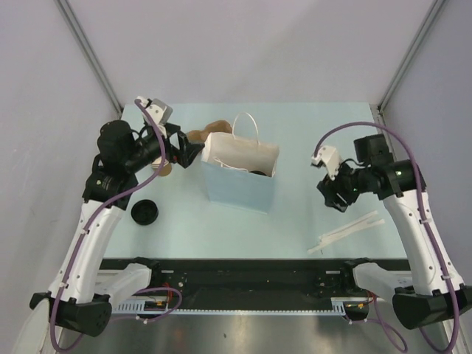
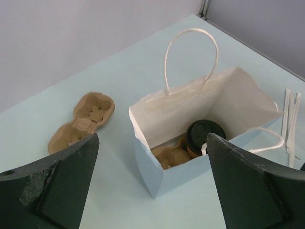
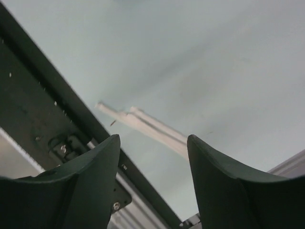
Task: Pack the takeout coffee
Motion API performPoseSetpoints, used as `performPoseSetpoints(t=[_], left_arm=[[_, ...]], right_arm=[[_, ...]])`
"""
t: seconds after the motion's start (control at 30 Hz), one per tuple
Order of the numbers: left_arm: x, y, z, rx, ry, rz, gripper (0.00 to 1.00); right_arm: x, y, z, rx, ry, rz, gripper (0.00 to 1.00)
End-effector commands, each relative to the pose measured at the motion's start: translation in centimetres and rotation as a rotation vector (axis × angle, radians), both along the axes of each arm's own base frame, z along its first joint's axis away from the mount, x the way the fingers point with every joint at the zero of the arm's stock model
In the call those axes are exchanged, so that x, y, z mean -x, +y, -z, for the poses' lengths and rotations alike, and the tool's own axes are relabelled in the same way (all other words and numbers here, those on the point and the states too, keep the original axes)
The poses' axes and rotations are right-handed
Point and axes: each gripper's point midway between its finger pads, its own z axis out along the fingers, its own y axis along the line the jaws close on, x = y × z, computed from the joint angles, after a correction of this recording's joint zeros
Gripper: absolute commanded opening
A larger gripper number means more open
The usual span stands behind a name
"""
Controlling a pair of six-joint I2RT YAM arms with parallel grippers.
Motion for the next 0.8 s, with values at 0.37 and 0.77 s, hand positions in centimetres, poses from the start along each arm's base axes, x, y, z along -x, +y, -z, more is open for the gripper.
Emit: performPoseSetpoints(t=[0.37, 0.77], left_arm=[[0.5, 1.7, 0.4, 0.042, 0.044, -0.059, 0.99], [1.0, 2.4, 1.5, 0.029, 0.077, -0.091, 0.99]], right_arm=[[7.7, 2.7, 18.2, 0.429, 0.149, -0.605, 0.42], [7.3, 2.8, 22.2, 0.475, 0.082, -0.650, 0.42]])
